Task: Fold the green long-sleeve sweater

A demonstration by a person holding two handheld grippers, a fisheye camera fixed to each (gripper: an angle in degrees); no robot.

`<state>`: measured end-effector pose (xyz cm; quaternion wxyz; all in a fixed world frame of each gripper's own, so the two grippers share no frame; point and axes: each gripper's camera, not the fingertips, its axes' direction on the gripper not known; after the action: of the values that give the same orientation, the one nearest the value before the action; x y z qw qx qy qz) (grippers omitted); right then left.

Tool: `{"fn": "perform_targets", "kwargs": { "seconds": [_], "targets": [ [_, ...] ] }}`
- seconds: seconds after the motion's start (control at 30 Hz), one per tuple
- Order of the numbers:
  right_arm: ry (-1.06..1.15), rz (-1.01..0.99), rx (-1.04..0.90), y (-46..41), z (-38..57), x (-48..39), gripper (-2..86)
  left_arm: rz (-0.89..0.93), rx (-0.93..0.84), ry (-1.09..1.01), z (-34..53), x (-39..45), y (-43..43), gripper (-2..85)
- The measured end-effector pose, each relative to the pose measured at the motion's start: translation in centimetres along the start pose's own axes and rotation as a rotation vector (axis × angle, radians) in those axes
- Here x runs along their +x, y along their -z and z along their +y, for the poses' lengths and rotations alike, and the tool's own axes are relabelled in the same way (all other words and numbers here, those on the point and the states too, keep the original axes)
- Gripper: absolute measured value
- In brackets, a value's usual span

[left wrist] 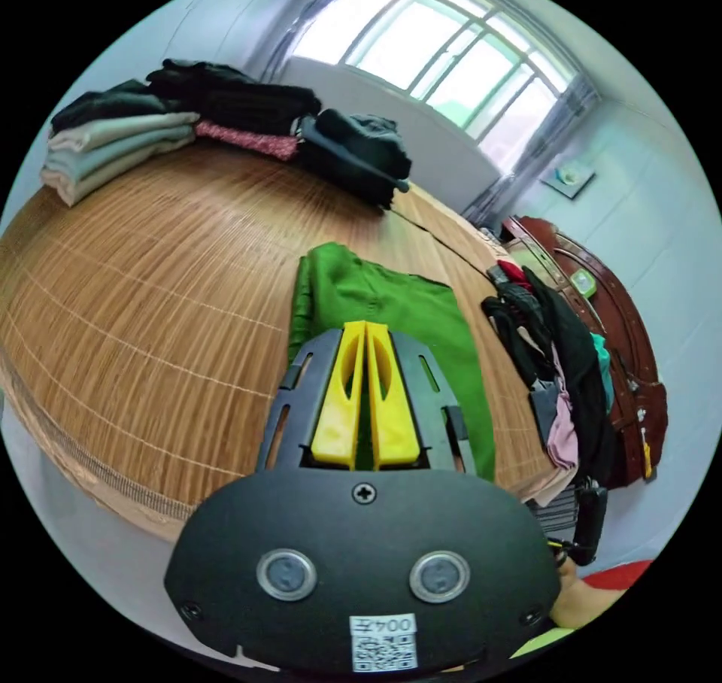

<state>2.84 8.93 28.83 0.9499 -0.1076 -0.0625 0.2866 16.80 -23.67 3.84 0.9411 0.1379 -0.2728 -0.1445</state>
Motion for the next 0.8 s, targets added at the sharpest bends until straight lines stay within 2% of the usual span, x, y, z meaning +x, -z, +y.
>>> {"fn": "perform_targets", "kwargs": {
  "seconds": [0.1,0.2,0.33,0.43,0.57,0.6,0.63,0.67,0.77,0.8],
  "targets": [
    [0.036,-0.021,-0.033,-0.6,-0.2,-0.4,4.8,0.034,-0.019,0.096,0.4,-0.5,-0.5,0.1],
    [0.107,0.092,-0.004,0.4,0.9,-1.7,3.8,0.037,-0.024,0.150,0.4,-0.1,-0.6,0.1],
    [0.099,0.124,-0.042,-0.2,1.4,-2.1,3.9,0.080,-0.025,0.202,0.8,0.0,-0.7,0.3],
    [0.201,0.175,-0.036,1.1,2.3,-5.1,5.2,0.122,-0.026,0.210,1.2,0.3,-0.6,0.4],
    [0.556,0.556,0.413,6.9,7.1,-12.8,8.8,0.148,-0.017,0.212,2.0,0.8,-0.4,0.5],
    [0.646,0.609,0.535,7.7,7.9,-14.3,10.7,0.148,-0.017,0.213,2.0,0.9,-0.4,0.5],
    [0.670,0.609,0.570,7.9,7.9,-14.6,11.8,0.146,-0.017,0.211,2.2,1.1,-0.4,0.5],
    [0.680,0.562,0.551,7.7,6.5,-14.4,13.1,0.143,-0.018,0.207,2.4,1.3,-0.4,0.5],
    [0.555,0.412,0.233,5.6,-1.5,-11.5,10.8,0.146,-0.016,0.207,2.8,1.3,-0.3,0.5],
    [0.536,0.441,0.282,5.4,-3.8,-11.0,10.1,0.146,-0.015,0.207,2.9,1.3,-0.3,0.5]
  ]
}}
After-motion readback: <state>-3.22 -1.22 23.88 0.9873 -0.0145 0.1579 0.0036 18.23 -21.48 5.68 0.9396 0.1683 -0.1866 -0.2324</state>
